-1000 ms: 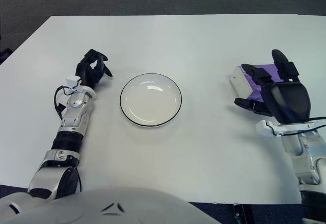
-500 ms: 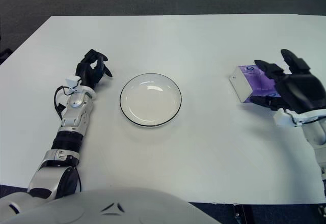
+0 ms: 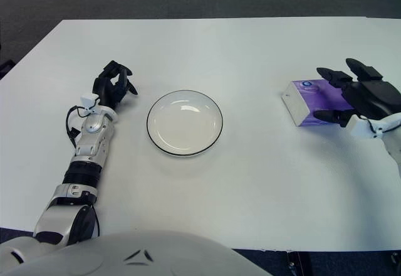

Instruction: Put the tissue paper into the plate.

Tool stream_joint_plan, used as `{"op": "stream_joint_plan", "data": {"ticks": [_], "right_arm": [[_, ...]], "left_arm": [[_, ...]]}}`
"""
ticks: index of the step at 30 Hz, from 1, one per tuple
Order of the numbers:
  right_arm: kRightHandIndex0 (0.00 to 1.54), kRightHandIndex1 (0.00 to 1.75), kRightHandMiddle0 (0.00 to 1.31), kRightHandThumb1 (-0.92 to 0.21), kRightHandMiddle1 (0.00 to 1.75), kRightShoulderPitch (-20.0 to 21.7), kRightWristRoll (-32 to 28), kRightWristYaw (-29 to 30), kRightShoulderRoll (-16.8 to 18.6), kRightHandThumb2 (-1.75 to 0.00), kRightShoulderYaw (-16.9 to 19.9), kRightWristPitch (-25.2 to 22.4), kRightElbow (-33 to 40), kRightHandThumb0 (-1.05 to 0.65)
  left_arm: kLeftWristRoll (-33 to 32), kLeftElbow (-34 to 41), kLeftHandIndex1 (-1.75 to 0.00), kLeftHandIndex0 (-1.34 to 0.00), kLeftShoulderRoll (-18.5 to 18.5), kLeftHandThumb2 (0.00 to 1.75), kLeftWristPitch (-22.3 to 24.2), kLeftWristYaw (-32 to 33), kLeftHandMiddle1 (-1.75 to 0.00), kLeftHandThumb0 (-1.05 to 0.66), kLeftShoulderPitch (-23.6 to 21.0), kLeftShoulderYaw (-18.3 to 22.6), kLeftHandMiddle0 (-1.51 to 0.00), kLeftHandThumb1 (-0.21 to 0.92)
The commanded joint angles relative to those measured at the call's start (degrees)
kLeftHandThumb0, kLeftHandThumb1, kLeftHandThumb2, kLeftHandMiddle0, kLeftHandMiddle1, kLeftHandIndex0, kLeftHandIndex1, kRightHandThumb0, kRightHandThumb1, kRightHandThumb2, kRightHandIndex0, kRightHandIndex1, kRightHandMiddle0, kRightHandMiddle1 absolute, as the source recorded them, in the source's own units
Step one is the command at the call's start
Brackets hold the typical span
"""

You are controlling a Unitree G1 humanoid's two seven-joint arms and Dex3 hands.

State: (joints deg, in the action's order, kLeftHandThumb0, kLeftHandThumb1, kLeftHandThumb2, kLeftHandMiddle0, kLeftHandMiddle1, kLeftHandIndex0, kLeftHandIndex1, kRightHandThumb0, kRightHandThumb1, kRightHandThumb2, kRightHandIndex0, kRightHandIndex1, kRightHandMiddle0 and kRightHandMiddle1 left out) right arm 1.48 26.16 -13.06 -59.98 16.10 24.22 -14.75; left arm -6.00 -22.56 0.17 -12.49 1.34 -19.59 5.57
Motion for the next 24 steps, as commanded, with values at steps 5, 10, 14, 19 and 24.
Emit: {"op": "stream_joint_plan", "data": {"ticks": [5, 10, 14, 19, 24], "right_arm": [[0.09, 0.0, 0.13, -0.92, 0.0, 5.16, -2.68, -7.38, -1.48, -0.52, -3.56, -4.18, -2.41, -1.05], [0.06, 0.0, 0.09, -0.92, 0.0, 11.68, -0.23, -8.92, -1.59, -0.5, -8.58, -4.3, -9.28, -1.05], [0.05, 0.0, 0.08, -0.92, 0.0, 16.09, 0.84, -9.05, -0.87, -0.47, -11.97, -2.95, -15.07, -1.05], [0.05, 0.0, 0.07, -0.92, 0.0, 18.94, 0.79, -9.66, -0.68, -0.41, -14.76, -0.93, -18.8, -1.05], [0.04, 0.0, 0.07, -0.92, 0.0, 21.94, 1.52, -10.85, -0.02, -0.36, -18.22, 0.96, -22.71, -1.05]], "left_arm": [[0.76, -4.53, -1.75, -0.65, -1.62, 0.43, -0.87, 0.17, -1.75, -0.26, 8.33, -0.27, -0.93, 0.92], [0.79, -4.49, -1.75, -0.65, -1.54, 0.43, -0.99, 0.14, -1.75, -0.26, 8.42, -0.26, -0.93, 0.92], [0.76, -4.43, -1.75, -0.65, -1.5, 0.43, -1.11, 0.1, -1.75, -0.26, 8.52, -0.27, -0.94, 0.92], [0.8, -4.5, -1.75, -0.65, -1.46, 0.42, -1.3, 0.07, -1.75, -0.26, 8.57, -0.29, -0.94, 0.92], [0.91, -4.51, -1.75, -0.65, -1.47, 0.42, -1.43, 0.13, -1.75, -0.26, 8.63, -0.36, -0.94, 0.92]]}}
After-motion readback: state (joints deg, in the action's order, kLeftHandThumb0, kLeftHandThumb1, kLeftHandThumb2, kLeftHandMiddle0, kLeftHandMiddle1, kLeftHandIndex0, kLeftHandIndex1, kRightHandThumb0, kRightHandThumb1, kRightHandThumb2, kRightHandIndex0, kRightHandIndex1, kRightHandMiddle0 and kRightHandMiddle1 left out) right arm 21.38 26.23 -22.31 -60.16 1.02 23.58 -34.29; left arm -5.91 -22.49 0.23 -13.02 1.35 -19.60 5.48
